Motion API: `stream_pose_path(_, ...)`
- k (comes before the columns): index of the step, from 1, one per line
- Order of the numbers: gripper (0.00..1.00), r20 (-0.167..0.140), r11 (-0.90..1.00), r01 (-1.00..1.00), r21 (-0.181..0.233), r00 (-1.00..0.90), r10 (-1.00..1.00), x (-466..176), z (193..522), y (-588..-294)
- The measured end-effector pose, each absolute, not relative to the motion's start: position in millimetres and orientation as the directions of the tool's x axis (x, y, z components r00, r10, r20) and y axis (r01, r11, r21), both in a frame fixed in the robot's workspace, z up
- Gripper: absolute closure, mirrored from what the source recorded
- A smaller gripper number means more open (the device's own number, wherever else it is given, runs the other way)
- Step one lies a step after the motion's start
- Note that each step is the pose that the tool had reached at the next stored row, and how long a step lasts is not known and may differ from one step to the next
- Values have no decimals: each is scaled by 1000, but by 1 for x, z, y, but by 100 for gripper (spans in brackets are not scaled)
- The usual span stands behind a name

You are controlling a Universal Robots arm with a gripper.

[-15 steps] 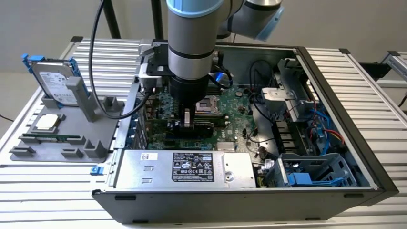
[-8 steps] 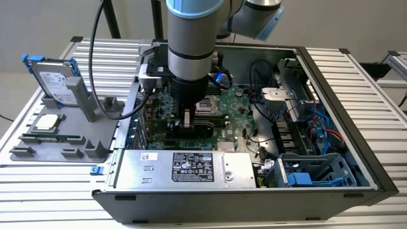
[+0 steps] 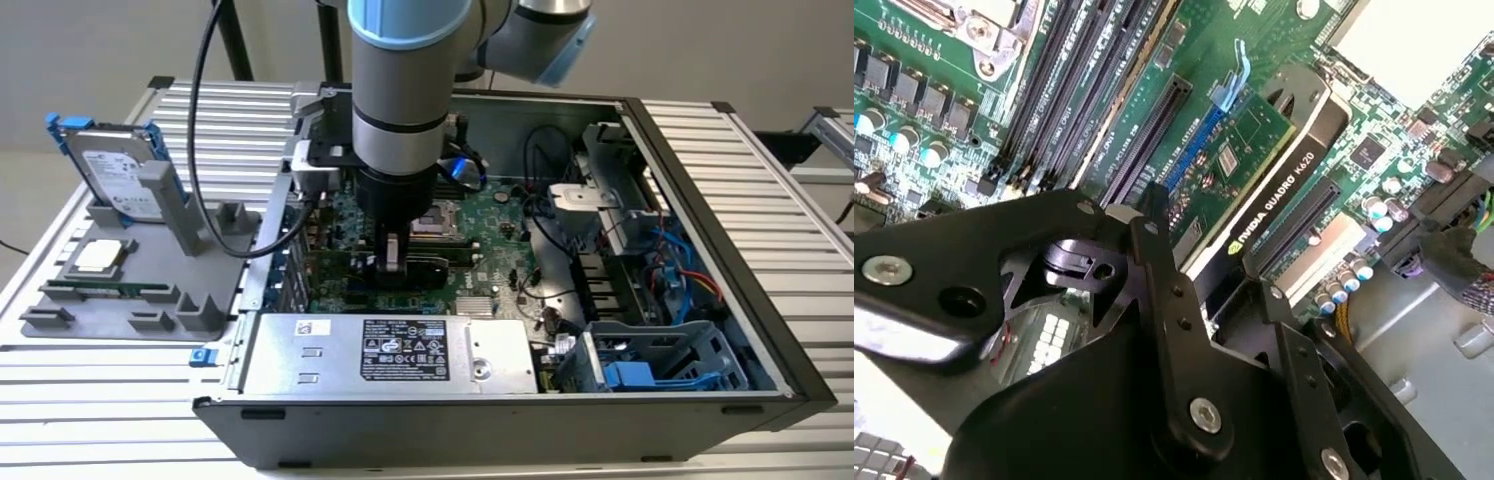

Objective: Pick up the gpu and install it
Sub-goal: 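Insert the gpu into the slot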

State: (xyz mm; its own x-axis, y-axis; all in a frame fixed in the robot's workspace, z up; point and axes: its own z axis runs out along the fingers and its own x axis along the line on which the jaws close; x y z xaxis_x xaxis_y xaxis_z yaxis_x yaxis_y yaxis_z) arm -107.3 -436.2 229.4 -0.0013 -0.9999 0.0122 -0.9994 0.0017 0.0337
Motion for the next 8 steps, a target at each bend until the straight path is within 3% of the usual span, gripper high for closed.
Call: stream_pose_path(8, 0, 12, 2, -999, 34, -2, -1000, -107, 260, -436)
